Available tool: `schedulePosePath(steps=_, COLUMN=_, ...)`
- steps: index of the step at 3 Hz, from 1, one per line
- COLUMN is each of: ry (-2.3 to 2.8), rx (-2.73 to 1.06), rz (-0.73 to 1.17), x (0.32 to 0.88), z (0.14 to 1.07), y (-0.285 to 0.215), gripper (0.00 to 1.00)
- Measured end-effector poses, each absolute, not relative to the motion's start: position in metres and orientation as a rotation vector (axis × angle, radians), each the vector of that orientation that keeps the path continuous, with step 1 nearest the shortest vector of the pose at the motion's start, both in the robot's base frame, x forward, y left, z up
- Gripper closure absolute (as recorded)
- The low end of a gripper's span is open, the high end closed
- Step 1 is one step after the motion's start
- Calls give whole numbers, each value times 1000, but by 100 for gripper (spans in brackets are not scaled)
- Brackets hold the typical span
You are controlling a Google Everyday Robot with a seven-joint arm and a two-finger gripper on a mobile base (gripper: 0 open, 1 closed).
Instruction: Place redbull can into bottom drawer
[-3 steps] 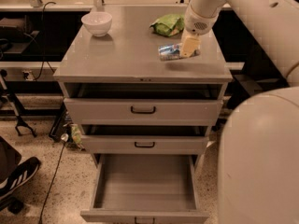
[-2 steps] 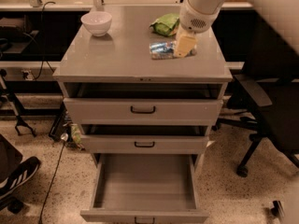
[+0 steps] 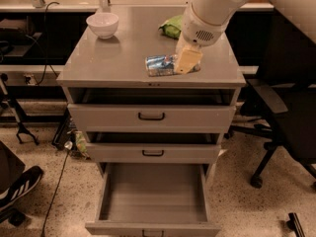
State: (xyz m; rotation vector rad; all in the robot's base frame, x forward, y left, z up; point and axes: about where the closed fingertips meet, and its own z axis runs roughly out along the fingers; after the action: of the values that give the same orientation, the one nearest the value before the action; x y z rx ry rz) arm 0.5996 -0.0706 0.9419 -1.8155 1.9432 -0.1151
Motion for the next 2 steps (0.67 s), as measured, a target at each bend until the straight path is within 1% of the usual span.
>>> schedulePosePath(steps=1, ry=1955, rx=-1816, rz=-69, x=588, z=919, y=-68, gripper=100)
schedulePosePath(steps=2, ry=1995, rx=-1776, rz=25, x=566, z=855, y=-73, gripper=100)
